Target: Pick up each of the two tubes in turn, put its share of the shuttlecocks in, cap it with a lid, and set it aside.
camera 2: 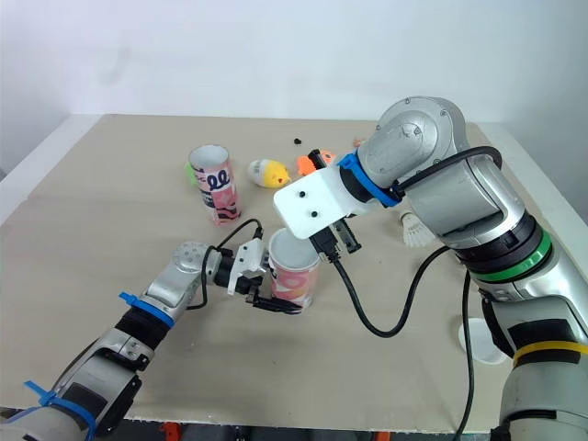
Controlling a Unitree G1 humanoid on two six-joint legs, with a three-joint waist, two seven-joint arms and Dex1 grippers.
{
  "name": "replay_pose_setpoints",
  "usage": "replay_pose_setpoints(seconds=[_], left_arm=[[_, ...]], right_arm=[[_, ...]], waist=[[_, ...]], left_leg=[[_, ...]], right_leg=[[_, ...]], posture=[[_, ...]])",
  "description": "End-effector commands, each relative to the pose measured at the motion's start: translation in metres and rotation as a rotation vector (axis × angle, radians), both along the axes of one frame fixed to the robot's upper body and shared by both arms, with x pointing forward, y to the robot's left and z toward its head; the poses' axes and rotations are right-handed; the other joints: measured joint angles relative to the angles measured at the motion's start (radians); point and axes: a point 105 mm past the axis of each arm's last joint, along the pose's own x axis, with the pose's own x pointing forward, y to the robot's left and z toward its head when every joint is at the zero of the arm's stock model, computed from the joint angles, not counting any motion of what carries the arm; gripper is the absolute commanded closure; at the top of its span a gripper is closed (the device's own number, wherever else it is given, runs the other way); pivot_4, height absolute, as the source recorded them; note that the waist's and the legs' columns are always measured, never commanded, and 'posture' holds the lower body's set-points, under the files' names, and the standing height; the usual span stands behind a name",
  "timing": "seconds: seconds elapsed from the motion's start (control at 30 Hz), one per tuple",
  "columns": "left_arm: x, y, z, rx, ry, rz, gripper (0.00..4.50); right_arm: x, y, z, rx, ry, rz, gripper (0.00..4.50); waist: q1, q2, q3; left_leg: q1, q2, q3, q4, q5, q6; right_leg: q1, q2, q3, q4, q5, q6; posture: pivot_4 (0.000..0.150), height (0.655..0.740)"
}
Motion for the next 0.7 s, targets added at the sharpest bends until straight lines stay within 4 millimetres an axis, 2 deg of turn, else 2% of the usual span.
replay_pose_setpoints(seconds=[0.03, 0.3, 0.33, 0.37, 0.47, 0.57, 0.7], left_arm=[[-0.002, 0.009, -0.024, 0.084, 0.053, 0.029, 1.25], [-0.003, 0.009, -0.025, 0.082, 0.058, 0.030, 1.25], [-0.003, 0.009, -0.025, 0.082, 0.059, 0.030, 1.25], [-0.003, 0.009, -0.025, 0.082, 0.059, 0.031, 1.25], [-0.003, 0.009, -0.025, 0.081, 0.061, 0.032, 1.25], [-0.003, 0.009, -0.025, 0.083, 0.063, 0.031, 1.25], [-0.003, 0.008, -0.025, 0.084, 0.062, 0.026, 1.25]], right_arm=[[-0.003, -0.003, -0.017, -0.084, 0.066, 0.006, 4.43], [-0.007, -0.002, -0.031, -0.105, 0.104, 0.032, 4.43], [-0.007, -0.001, -0.031, -0.094, 0.113, 0.031, 3.96], [-0.008, -0.001, -0.030, -0.087, 0.121, 0.034, 3.79], [-0.005, 0.000, -0.026, -0.058, 0.115, 0.019, 2.55], [-0.004, 0.002, -0.018, -0.012, 0.141, -0.011, 1.64], [0.000, 0.004, 0.003, 0.061, 0.142, -0.037, 1.64]], waist=[[0.000, 0.000, 0.000], [0.000, -0.002, -0.002], [0.000, -0.002, -0.002], [0.000, -0.002, -0.002], [0.000, -0.003, -0.002], [0.001, -0.003, -0.002], [0.000, -0.003, -0.002]], left_leg=[[0.000, 0.000, 0.000, 0.000, 0.000, 0.000], [0.005, 0.000, 0.000, -0.001, 0.000, 0.000], [0.007, 0.000, 0.000, -0.002, 0.000, 0.000], [0.007, 0.000, 0.000, -0.002, 0.000, 0.000], [0.010, 0.000, 0.000, -0.005, 0.000, 0.000], [0.013, 0.000, 0.000, -0.007, 0.000, 0.000], [0.013, 0.000, 0.000, -0.008, 0.000, 0.000]], right_leg=[[0.000, 0.000, 0.000, 0.000, 0.000, 0.000], [0.001, 0.000, 0.000, 0.000, -0.001, -0.001], [0.003, 0.000, 0.000, 0.000, -0.002, -0.001], [0.003, 0.000, 0.000, 0.000, -0.002, -0.001], [0.005, -0.001, 0.000, 0.000, -0.003, -0.002], [0.007, -0.001, -0.001, 0.000, -0.004, -0.003], [0.007, -0.001, -0.001, 0.000, -0.005, -0.003]], posture=[[0.150, 0.7400], [0.150, 0.7400], [0.150, 0.7400], [0.150, 0.7400], [0.150, 0.7400], [0.150, 0.7400], [0.150, 0.7400]])
